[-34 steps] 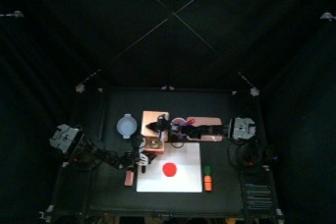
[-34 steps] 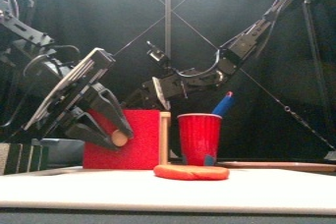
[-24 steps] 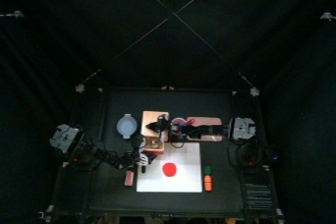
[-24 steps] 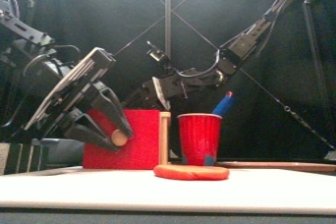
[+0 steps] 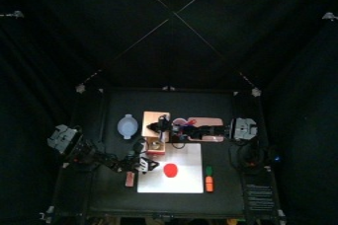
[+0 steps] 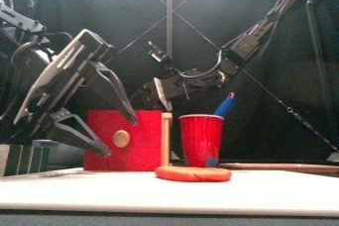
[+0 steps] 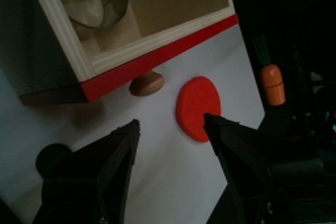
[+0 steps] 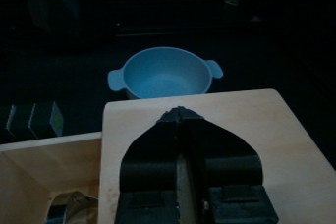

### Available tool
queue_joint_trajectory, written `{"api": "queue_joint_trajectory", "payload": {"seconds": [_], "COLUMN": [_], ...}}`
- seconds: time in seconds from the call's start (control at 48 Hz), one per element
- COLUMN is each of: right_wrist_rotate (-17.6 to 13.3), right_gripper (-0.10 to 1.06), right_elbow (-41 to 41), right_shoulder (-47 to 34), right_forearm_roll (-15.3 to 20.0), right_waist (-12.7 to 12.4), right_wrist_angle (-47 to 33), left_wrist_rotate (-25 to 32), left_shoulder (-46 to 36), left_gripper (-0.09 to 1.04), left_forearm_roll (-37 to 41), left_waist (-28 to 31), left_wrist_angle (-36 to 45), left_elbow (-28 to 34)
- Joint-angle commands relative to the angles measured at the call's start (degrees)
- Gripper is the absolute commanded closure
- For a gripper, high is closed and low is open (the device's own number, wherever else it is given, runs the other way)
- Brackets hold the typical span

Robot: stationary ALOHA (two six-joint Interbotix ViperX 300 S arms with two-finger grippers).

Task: Get the cutter from the drawer then cut the dough then place the extra dough in the bowl
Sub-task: Place the cutter on the board

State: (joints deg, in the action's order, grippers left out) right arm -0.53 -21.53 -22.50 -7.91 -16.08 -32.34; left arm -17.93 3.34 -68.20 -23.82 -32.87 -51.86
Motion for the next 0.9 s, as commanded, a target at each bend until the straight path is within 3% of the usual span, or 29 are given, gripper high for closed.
{"api": "queue_joint_trajectory", "payload": {"seconds": [0.021,0.146,0.354,0.625,0.75,0.896], "right_wrist_rotate": [0.2,-0.2,-0.3,-0.4,-0.5,-0.5], "right_gripper": [0.77,0.77,0.74,0.54,0.45,0.32], "right_elbow": [0.1,0.3,1.0,0.8,0.4,0.6], "right_shoulder": [0.7,1.3,3.9,8.7,11.3,14.1], "right_forearm_roll": [0.1,0.1,0.1,0.1,0.4,3.1], "right_waist": [-0.2,0.4,2.5,5.9,7.8,9.9], "right_wrist_angle": [0.4,1.0,5.8,9.8,12.4,19.6], "left_wrist_rotate": [0.5,2.6,9.9,20.1,24.0,27.0], "left_shoulder": [-5.5,-11.1,-20.3,-28.7,-33.1,-38.1], "left_gripper": [0.05,0.06,0.06,0.06,0.06,0.06], "left_forearm_roll": [1.3,6.7,23.4,38.1,42.1,46.0], "left_waist": [-1.4,-1.5,-0.3,7.4,12.3,16.7], "left_wrist_angle": [0.0,-0.2,-5.9,-17.5,-17.8,-17.8], "left_elbow": [-1.2,-4.0,-9.3,-17.0,-19.0,-20.7]}}
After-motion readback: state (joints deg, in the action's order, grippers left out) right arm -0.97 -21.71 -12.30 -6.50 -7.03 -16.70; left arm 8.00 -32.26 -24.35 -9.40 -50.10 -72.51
